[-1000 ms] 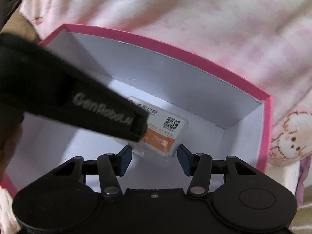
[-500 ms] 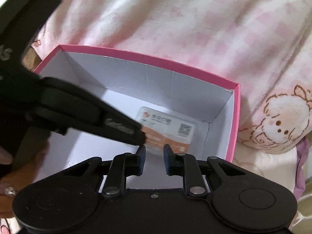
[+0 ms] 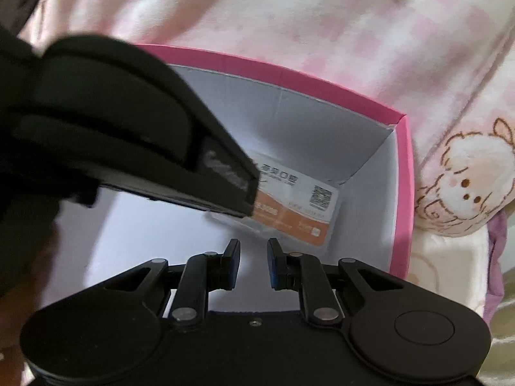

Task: Organize objects
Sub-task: 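Open the left tool to release the floss box inside the pink box, then withdraw the left tool and move it to the blue wet-wipe pack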

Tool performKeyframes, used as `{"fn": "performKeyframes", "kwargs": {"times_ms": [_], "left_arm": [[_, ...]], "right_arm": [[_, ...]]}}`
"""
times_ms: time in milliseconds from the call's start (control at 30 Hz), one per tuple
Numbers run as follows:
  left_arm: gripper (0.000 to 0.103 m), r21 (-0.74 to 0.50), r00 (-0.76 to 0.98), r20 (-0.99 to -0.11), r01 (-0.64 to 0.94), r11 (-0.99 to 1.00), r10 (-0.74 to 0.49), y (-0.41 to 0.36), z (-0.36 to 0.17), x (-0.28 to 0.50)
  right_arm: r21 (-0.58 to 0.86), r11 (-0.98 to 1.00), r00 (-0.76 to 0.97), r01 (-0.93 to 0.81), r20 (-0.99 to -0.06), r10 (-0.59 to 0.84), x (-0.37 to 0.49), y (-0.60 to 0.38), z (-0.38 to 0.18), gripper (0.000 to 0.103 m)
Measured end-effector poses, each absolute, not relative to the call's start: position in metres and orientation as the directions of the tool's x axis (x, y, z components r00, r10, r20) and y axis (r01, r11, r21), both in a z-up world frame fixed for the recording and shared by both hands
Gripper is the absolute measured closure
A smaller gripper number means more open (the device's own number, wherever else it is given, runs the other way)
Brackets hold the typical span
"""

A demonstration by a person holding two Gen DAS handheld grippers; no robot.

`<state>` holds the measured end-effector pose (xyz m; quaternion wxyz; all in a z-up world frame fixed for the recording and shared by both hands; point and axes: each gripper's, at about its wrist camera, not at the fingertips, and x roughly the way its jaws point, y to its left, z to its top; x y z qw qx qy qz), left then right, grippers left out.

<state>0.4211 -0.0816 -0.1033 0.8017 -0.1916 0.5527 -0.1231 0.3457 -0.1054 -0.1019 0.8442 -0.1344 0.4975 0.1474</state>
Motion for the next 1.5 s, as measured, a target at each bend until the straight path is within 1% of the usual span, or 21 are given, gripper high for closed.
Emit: {"fn": "performKeyframes", "kwargs": {"times_ms": [133,200,233,333,400,500,533,600,633,700,733,767,800,833,900,967,1000,1067,1200,1400,1500], "left_arm": [[0.082,-0.444,0.36,-0.838,-0.011,0.896,-0.411,-0.075,-0.102,0.418],[0.082,-0.417,0.371,-0.844,0.002,0.909,-0.388,-0.072,-0.097,0.416],[0.082,-0.407,0.374,-0.845,0.014,0.913,-0.382,-0.071,-0.094,0.414],[0.076,-0.398,0.364,-0.848,0.047,0.916,-0.386,-0.066,-0.082,0.4],[0.07,-0.419,0.346,-0.845,0.047,0.907,-0.409,-0.063,-0.072,0.382],[0.065,-0.422,0.352,-0.834,0.088,0.902,-0.425,-0.047,-0.051,0.36],[0.064,-0.407,0.361,-0.835,0.105,0.907,-0.416,-0.044,-0.043,0.354],[0.062,-0.377,0.374,-0.838,0.132,0.917,-0.398,-0.043,-0.025,0.333],[0.062,-0.375,0.376,-0.835,0.144,0.916,-0.402,-0.039,-0.018,0.324],[0.062,-0.381,0.376,-0.828,0.165,0.91,-0.415,-0.035,-0.004,0.313],[0.061,-0.377,0.379,-0.826,0.177,0.909,-0.416,-0.029,0.007,0.304],[0.059,-0.369,0.385,-0.825,0.189,0.91,-0.414,-0.033,0.009,0.298],[0.056,-0.355,0.394,-0.823,0.205,0.912,-0.409,-0.026,0.021,0.288],[0.055,-0.336,0.401,-0.825,0.217,0.916,-0.398,-0.059,0.015,0.276],[0.052,-0.298,0.413,-0.83,0.24,0.924,-0.375,-0.053,0.03,0.259],[0.05,-0.277,0.418,-0.831,0.261,0.925,-0.367,-0.047,0.049,0.239],[0.048,-0.269,0.42,-0.831,0.274,0.923,-0.366,-0.046,0.053,0.229],[0.046,-0.25,0.42,-0.833,0.293,0.923,-0.359,-0.045,0.06,0.216],[0.042,-0.216,0.426,-0.835,0.331,0.918,-0.35,-0.036,0.078,0.183],[0.039,-0.159,0.446,-0.84,0.341,0.927,-0.309,-0.019,0.086,0.139],[0.036,-0.137,0.471,-0.83,0.346,0.928,-0.298,-0.015,0.084,0.119]], "right_arm": [[-0.027,0.913,0.463,-0.406,-0.868,0.18,0.335,-0.102,-0.094,0.084],[0.026,0.911,0.43,-0.413,-0.876,0.22,0.322,-0.101,-0.088,0.078],[0.053,0.913,0.419,-0.405,-0.877,0.237,0.314,-0.1,-0.085,0.073],[0.061,0.91,0.442,-0.411,-0.859,0.257,0.285,-0.098,-0.069,0.067],[0.078,0.911,0.452,-0.404,-0.849,0.273,0.269,-0.099,-0.057,0.063],[0.138,0.912,0.449,-0.386,-0.836,0.316,0.246,-0.103,-0.038,0.062],[0.148,0.913,0.451,-0.381,-0.832,0.323,0.254,-0.125,-0.032,0.061],[0.15,0.915,0.463,-0.374,-0.825,0.324,0.238,-0.12,-0.016,0.057],[0.152,0.915,0.468,-0.373,-0.821,0.327,0.241,-0.155,-0.01,0.056],[0.153,0.917,0.479,-0.368,-0.814,0.328,0.211,-0.17,0.002,0.054],[0.153,0.917,0.483,-0.369,-0.811,0.33,0.23,-0.182,0.009,0.053],[0.152,0.916,0.49,-0.37,-0.806,0.332,0.224,-0.184,0.014,0.052],[0.152,0.916,0.496,-0.372,-0.801,0.334,0.216,-0.188,0.021,0.052],[0.149,0.915,0.5,-0.374,-0.798,0.335,0.215,-0.189,0.024,0.052],[0.143,0.913,0.507,-0.383,-0.793,0.337,0.205,-0.192,0.046,0.051],[0.136,0.91,0.51,-0.392,-0.791,0.337,0.198,-0.183,0.052,0.051],[0.135,0.907,0.51,-0.399,-0.79,0.341,0.223,-0.199,0.041,0.051],[0.127,0.902,0.515,-0.412,-0.785,0.345,0.206,-0.216,0.052,0.051],[0.117,0.889,0.517,-0.443,-0.777,0.36,0.163,-0.204,0.083,0.05],[0.115,0.862,0.527,-0.493,-0.749,0.401,0.118,-0.197,0.1,0.05],[0.127,0.848,0.532,-0.515,-0.728,0.433,0.098,-0.194,0.098,0.049]]}}
